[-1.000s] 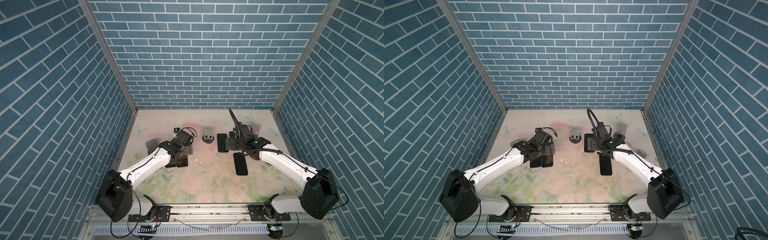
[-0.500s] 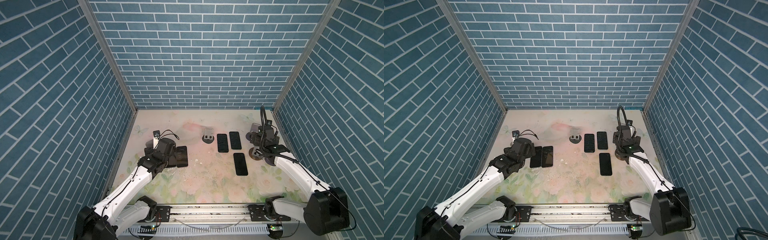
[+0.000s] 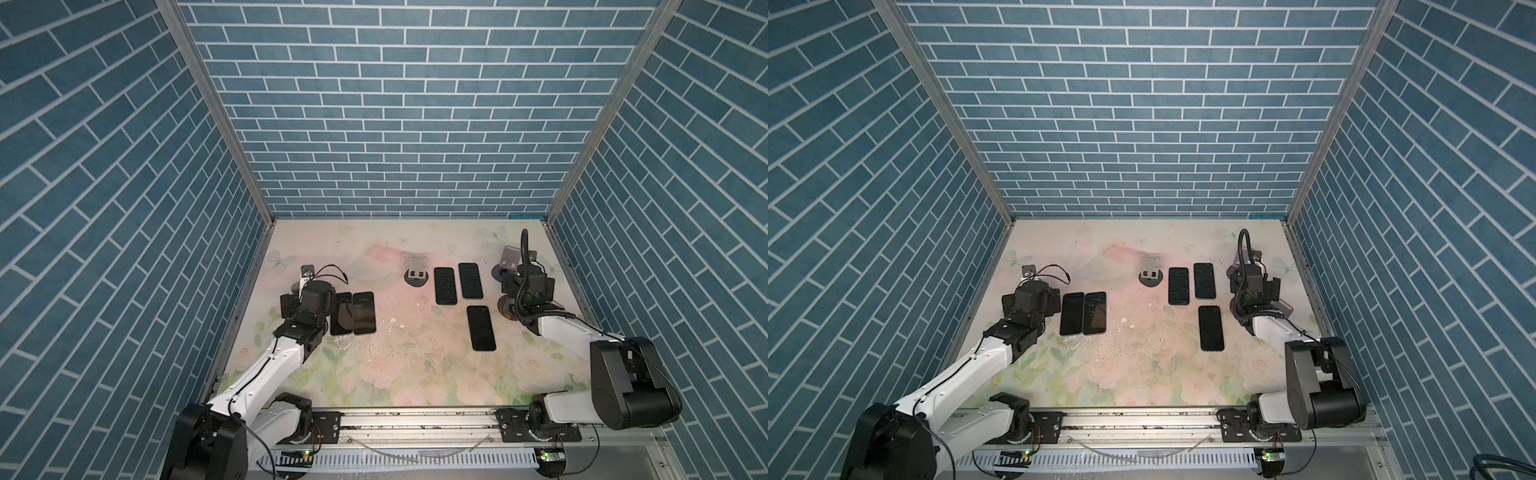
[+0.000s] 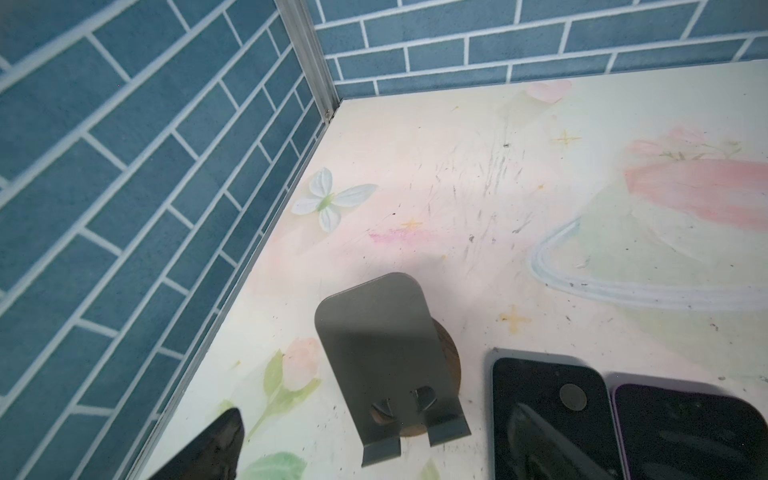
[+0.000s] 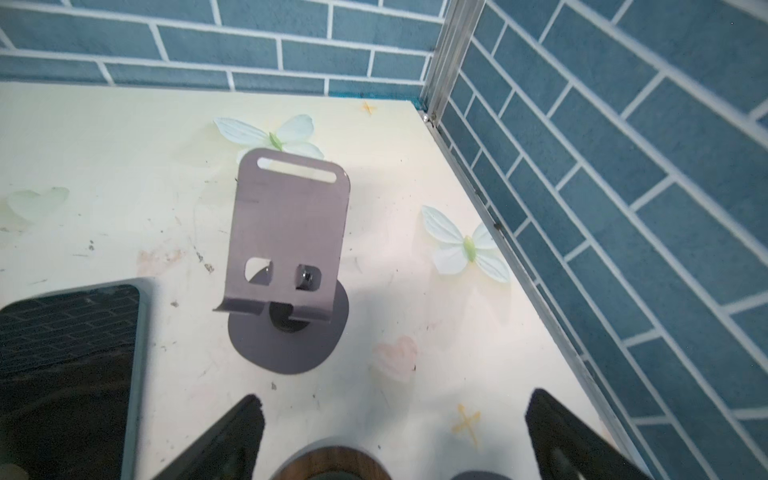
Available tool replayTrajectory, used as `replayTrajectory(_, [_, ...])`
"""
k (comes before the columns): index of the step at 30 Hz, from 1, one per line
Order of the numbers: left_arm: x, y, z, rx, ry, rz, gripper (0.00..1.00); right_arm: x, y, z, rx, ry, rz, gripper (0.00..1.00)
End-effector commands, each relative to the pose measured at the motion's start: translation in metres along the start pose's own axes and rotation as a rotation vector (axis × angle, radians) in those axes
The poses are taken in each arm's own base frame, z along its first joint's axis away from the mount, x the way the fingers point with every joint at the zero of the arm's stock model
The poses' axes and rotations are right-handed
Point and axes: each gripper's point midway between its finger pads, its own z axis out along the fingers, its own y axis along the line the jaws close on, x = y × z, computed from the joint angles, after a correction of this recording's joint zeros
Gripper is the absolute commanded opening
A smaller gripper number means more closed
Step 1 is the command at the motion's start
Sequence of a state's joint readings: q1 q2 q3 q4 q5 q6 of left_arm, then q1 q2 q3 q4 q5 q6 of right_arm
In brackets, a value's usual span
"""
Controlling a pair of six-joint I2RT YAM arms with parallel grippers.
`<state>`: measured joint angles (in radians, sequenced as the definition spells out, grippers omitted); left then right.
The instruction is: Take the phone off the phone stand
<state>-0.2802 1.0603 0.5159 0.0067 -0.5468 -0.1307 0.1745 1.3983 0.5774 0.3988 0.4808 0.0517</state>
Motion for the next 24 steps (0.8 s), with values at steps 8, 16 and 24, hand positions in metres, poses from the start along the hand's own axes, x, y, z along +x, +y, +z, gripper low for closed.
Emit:
replayTrajectory(8, [-0.018, -0.019, 0.015, 0.09, -0.267, 0.025, 1.0, 0.016, -0.01, 0.012, -0.051, -0.136, 0.061, 0.99])
replayTrajectory(16, [-0.011, -0.03, 0.04, 0.128, -0.248, 0.066, 1.0, 0.021, -0.012, 0.023, -0.11, -0.082, 0.105, 0.99])
replayTrajectory(24, [0.007, -0.008, 0.066, 0.075, -0.268, -0.038, 1.0, 0.029, -0.021, 0.023, -0.092, -0.137, 0.157, 0.99])
